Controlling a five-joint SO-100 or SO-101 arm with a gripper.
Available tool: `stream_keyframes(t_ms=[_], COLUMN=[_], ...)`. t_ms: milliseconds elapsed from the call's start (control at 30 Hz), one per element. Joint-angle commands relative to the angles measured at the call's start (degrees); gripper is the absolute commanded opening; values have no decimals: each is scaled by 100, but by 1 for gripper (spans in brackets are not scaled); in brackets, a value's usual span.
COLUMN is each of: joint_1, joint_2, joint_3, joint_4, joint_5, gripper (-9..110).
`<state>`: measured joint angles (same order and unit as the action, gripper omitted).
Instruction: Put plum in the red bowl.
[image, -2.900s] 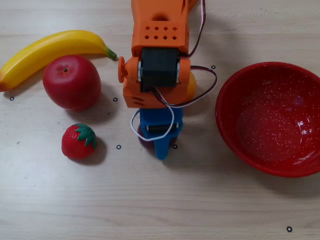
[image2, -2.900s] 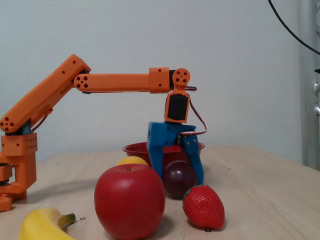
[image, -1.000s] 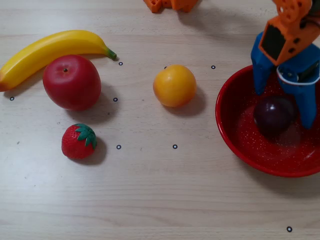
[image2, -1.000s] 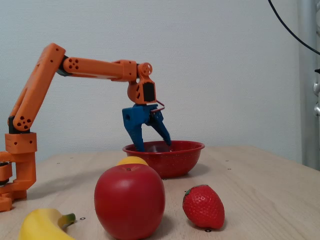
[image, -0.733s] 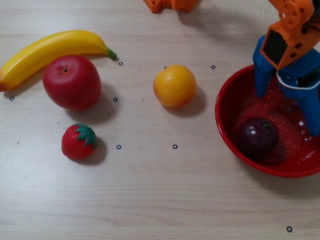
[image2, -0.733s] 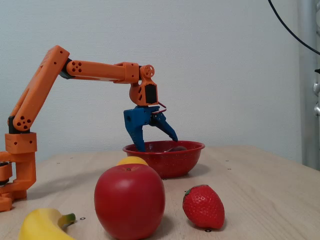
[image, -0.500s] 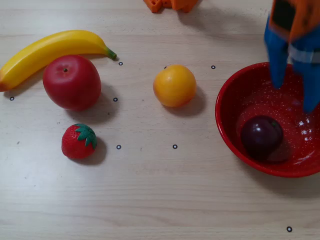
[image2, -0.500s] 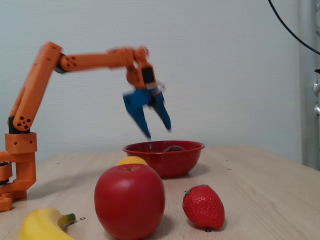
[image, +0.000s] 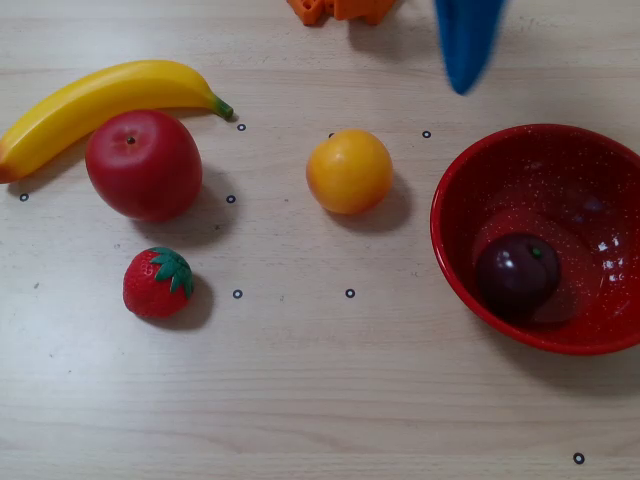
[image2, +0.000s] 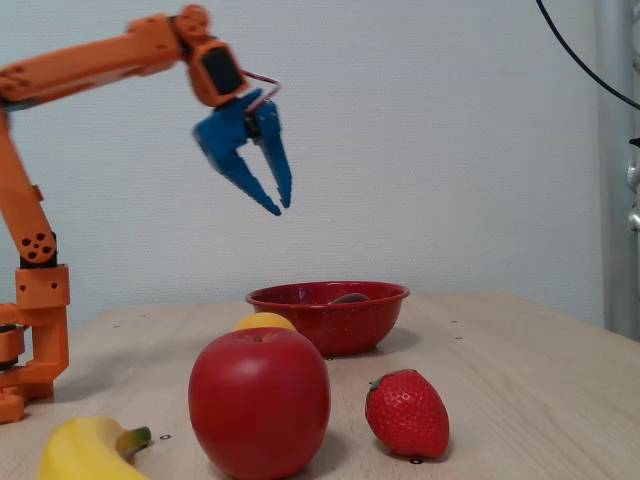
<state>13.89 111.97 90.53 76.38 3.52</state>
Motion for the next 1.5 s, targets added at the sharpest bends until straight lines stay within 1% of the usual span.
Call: stream_keyframes(t_ms=[0,200,367,567,733,833,1000,1067,1467], joint_1=[-439,-1028,-1169,-1204,-1318,-1327,-1345,-1380,-1371], joint_2=[1195,3103,4579,6038,6768,7014,7304,7304,7312], joint_3=[765,3208,4983,6724,7849,8235,8596,8798,8815], joint_4=[-712,-1872,-2566,-3129,-3709,-3876,-3762,-3937,-2900], joint_5=[26,352,475,571,650,756,826,844,387], gripper=[0,0,0,0,0,0,0,0,0])
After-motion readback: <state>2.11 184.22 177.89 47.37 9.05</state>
